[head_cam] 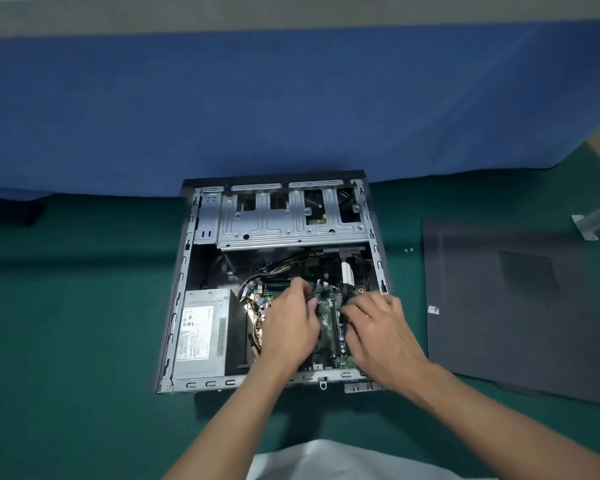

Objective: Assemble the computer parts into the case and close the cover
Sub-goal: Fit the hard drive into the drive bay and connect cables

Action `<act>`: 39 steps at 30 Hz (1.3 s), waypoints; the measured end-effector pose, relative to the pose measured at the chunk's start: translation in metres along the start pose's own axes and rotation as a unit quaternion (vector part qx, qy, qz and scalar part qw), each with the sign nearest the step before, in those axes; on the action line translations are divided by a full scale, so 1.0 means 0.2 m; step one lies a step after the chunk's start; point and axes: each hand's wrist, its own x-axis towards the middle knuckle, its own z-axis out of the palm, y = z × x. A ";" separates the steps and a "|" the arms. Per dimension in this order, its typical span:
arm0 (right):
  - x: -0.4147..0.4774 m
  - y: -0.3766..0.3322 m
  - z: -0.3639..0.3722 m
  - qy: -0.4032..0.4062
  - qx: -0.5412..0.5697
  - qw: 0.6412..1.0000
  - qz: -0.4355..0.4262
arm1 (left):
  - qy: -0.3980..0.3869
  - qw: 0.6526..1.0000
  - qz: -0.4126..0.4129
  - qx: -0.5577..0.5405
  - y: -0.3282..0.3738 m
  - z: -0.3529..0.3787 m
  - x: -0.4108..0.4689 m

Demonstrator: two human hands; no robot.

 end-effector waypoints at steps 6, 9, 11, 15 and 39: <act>0.05 -0.12 -0.08 0.055 0.134 0.989 0.002 | 0.004 0.987 0.104 -0.120 0.07 -0.08 -0.04; 0.10 -0.09 -0.11 0.020 0.128 0.992 0.006 | -0.033 0.984 0.162 -0.073 0.05 -0.15 -0.02; 0.12 -0.05 -0.13 -0.028 0.109 0.994 0.003 | -0.065 0.970 0.229 0.040 0.02 -0.19 -0.02; 0.12 -0.01 -0.17 -0.031 0.073 0.996 0.045 | -0.043 0.936 0.252 0.241 -0.07 -0.29 0.01; 0.39 -0.18 -0.03 -0.264 0.734 0.564 0.272 | -0.157 0.966 0.021 -0.202 -0.24 -0.40 0.19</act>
